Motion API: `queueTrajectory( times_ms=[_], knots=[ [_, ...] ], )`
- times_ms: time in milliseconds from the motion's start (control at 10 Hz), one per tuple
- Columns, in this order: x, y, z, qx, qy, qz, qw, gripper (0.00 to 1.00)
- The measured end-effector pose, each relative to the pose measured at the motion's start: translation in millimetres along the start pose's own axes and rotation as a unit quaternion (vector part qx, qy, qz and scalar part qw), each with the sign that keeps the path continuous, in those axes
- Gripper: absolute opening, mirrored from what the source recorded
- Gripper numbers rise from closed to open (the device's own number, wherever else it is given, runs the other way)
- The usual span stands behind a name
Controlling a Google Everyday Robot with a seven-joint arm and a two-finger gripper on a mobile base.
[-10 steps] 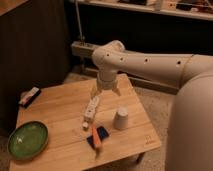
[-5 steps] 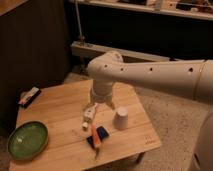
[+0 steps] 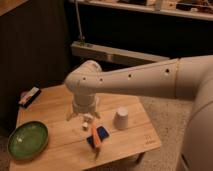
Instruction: Stand the bottle upright
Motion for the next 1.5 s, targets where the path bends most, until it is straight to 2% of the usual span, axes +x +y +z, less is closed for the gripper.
queueTrajectory(
  times_ms=[100, 300, 500, 600, 800, 1100, 1500],
  knots=[
    [-4, 7, 13, 0.012, 0.002, 0.004, 0.9999, 0.80],
    [-13, 4, 42, 0.038, 0.013, 0.023, 0.9989, 0.80],
    [-17, -2, 79, 0.051, 0.035, 0.046, 0.9970, 0.80],
    [-20, -7, 99, 0.044, 0.049, 0.062, 0.9959, 0.80],
    [-30, -18, 116, 0.017, 0.062, 0.082, 0.9946, 0.80],
    [-38, -20, 118, -0.020, 0.066, 0.086, 0.9939, 0.80],
    [-35, -13, 123, -0.032, 0.062, 0.074, 0.9948, 0.80]
  ],
)
